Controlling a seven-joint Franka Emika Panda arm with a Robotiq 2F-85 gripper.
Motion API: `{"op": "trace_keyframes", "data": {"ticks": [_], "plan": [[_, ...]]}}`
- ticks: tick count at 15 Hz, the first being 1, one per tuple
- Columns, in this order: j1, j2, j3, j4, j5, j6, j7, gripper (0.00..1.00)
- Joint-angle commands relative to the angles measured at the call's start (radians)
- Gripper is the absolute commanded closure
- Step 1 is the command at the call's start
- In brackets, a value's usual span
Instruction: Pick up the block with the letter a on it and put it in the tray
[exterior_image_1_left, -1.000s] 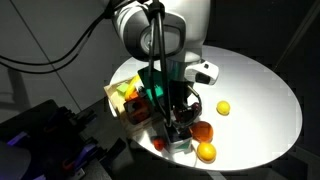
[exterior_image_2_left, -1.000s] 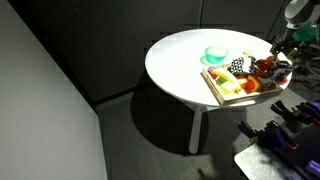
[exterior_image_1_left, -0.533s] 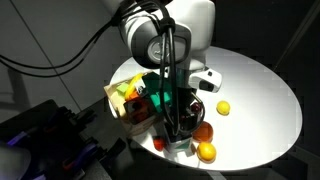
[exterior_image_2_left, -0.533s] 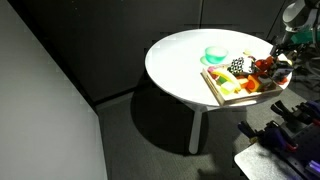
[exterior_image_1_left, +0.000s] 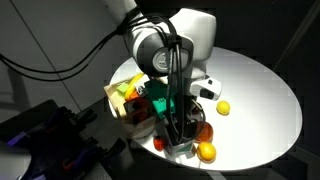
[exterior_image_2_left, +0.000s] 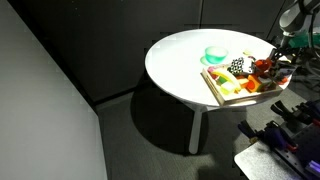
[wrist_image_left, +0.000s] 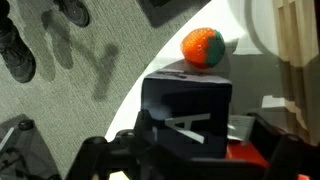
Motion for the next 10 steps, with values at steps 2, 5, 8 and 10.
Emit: {"op": "trace_keyframes", "data": {"ticks": [2, 5, 8, 10], "plan": [[-0.020, 0.033, 0.007, 0.042, 0.021, -0.025, -0.035, 0.00], [-0.015, 0.052, 0.002, 0.056, 0.013, -0.030, -0.025, 0.00], [-0.006, 0.054, -0.006, 0.061, 0.000, -0.037, -0.016, 0.34], [0.000, 0.040, -0.011, 0.062, -0.009, -0.063, -0.014, 0.50]]}}
